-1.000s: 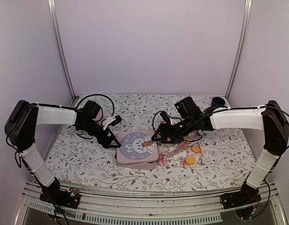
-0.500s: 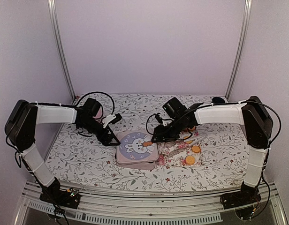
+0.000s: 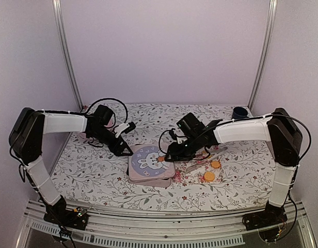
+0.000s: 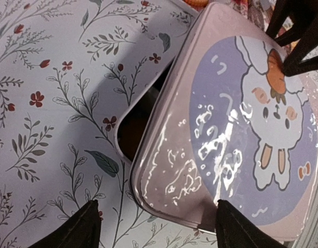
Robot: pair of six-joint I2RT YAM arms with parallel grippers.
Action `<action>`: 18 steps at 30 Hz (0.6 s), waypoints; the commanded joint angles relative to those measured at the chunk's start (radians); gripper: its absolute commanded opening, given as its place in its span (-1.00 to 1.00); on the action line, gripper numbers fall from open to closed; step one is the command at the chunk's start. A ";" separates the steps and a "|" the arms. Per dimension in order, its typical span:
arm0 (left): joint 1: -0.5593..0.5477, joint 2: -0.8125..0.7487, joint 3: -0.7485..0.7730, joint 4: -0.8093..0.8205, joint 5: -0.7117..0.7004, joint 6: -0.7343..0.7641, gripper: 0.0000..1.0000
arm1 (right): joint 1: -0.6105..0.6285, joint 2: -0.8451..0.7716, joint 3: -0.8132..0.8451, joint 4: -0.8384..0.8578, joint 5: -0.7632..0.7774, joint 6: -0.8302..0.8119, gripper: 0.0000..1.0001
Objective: Pack the cookies
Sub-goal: Adjust the box lid on the packing box.
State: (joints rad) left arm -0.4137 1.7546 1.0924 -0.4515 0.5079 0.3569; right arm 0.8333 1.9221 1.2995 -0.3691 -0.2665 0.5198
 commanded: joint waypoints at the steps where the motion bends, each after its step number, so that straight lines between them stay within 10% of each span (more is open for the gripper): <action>1: -0.010 0.040 0.026 -0.018 -0.037 -0.002 0.39 | 0.028 -0.056 -0.080 0.011 0.062 0.053 -0.04; 12: -0.016 0.100 0.118 -0.020 -0.105 -0.038 -0.02 | 0.089 -0.068 -0.115 0.031 0.106 0.111 -0.14; 18: 0.019 0.050 0.162 -0.095 -0.056 -0.049 0.37 | 0.089 -0.062 -0.125 0.017 0.129 0.127 -0.18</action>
State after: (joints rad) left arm -0.4179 1.8336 1.2285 -0.4751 0.4480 0.3134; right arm 0.9043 1.8523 1.1957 -0.2913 -0.1818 0.6399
